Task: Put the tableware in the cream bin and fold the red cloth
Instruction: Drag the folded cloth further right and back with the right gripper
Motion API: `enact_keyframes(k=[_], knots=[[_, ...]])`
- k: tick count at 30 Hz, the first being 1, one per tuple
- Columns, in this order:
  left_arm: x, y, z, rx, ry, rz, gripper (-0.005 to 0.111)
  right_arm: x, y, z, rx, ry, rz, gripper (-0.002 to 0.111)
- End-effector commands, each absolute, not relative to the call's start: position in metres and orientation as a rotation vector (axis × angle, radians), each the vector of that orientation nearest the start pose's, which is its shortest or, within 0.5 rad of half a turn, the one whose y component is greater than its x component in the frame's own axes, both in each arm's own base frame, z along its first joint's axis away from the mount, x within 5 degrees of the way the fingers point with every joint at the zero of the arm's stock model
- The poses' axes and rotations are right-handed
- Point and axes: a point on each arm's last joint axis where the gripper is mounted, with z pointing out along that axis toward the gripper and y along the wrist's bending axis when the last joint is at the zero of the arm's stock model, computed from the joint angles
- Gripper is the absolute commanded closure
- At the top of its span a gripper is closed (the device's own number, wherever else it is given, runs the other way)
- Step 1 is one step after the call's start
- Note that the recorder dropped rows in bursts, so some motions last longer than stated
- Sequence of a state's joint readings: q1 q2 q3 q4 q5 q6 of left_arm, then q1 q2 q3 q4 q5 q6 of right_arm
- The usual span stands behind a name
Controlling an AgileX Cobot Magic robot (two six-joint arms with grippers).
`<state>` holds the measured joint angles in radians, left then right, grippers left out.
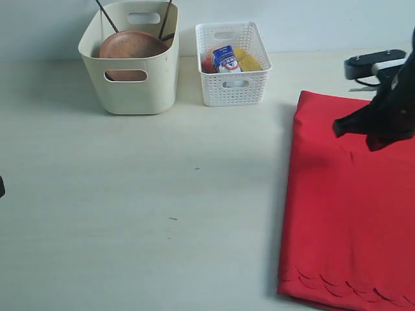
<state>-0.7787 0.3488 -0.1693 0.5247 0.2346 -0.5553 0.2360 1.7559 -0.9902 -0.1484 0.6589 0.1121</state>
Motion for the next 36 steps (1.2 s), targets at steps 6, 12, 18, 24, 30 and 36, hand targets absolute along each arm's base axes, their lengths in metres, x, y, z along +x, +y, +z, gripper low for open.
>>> enact_keyframes(k=[6,12,18,24,30,36], knots=[[0.068,-0.053,0.229,0.590,1.784,-0.475,0.107,0.327,0.028,0.122,-0.043,2.993,-0.001,0.108],[0.068,-0.053,0.229,0.590,1.784,-0.475,0.107,0.363,0.036,0.091,0.004,2.977,0.074,0.108],[0.068,-0.052,0.228,0.589,1.790,-0.471,0.107,0.413,0.054,0.080,-0.046,2.951,0.273,0.108],[0.068,-0.052,0.228,0.591,1.789,-0.469,0.107,0.436,0.061,0.109,-0.110,2.940,0.346,0.108],[0.068,-0.052,0.228,0.592,1.790,-0.467,0.107,0.425,0.060,0.173,-0.181,2.884,0.330,0.108],[0.068,-0.052,0.228,0.592,1.790,-0.467,0.107,0.398,0.055,0.194,-0.195,2.862,0.297,0.108]])
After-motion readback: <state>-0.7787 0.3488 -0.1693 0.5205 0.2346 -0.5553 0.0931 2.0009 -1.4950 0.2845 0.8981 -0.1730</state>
